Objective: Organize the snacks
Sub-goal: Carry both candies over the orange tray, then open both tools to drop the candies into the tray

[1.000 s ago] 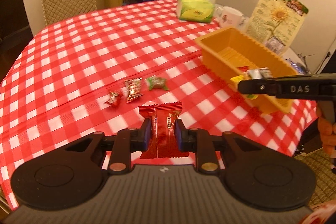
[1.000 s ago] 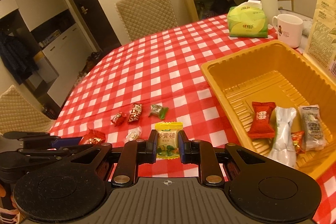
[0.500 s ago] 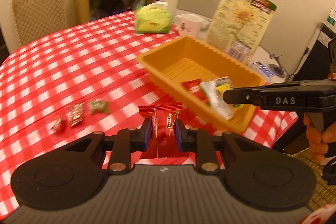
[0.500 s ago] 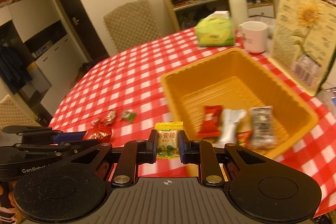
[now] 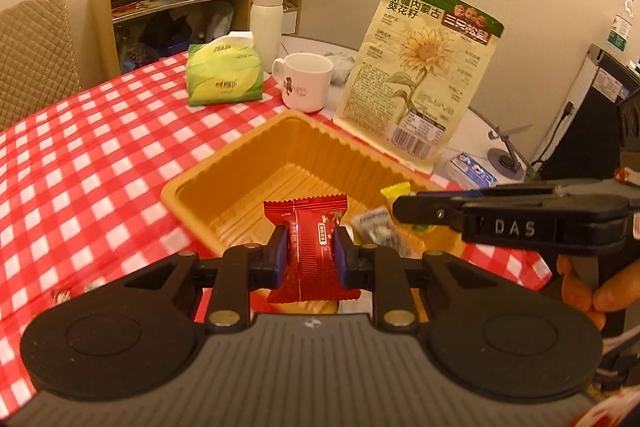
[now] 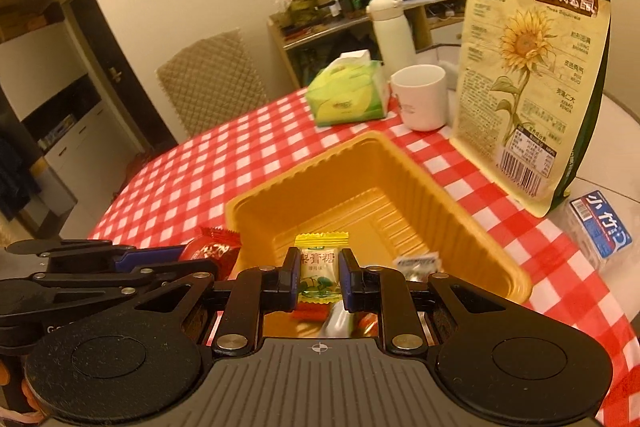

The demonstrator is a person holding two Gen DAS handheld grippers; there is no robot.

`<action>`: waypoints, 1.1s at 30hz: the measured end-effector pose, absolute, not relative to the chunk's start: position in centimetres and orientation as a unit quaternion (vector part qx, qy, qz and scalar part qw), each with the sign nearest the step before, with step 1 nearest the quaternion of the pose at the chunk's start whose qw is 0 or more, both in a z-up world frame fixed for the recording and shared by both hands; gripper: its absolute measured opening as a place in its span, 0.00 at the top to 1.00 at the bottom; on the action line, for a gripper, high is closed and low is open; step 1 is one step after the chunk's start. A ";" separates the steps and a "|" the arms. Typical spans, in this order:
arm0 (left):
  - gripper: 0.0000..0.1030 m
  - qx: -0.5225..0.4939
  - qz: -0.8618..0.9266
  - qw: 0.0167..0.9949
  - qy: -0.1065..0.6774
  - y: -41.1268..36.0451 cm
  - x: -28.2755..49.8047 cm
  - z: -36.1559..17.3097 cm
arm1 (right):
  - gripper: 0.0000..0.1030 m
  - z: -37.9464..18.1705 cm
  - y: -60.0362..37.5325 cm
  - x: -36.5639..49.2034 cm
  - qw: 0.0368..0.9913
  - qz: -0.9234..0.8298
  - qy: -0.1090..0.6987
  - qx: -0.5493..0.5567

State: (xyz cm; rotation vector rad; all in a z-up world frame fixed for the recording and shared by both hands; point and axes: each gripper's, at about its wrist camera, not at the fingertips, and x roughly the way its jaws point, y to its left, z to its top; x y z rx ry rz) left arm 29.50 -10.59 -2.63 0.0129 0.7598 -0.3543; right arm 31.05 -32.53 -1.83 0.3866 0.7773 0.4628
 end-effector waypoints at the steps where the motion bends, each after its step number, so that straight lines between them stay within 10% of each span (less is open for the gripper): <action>1: 0.79 0.010 -0.170 0.914 0.368 -10.9 30.2 -2.7 | 0.80 -2.0 -32.7 31.6 0.881 0.220 0.374 0.187; 33: 0.78 0.037 -0.145 0.897 0.415 -12.6 40.9 -8.6 | 0.80 -7.3 -33.8 38.0 0.863 0.165 0.427 0.215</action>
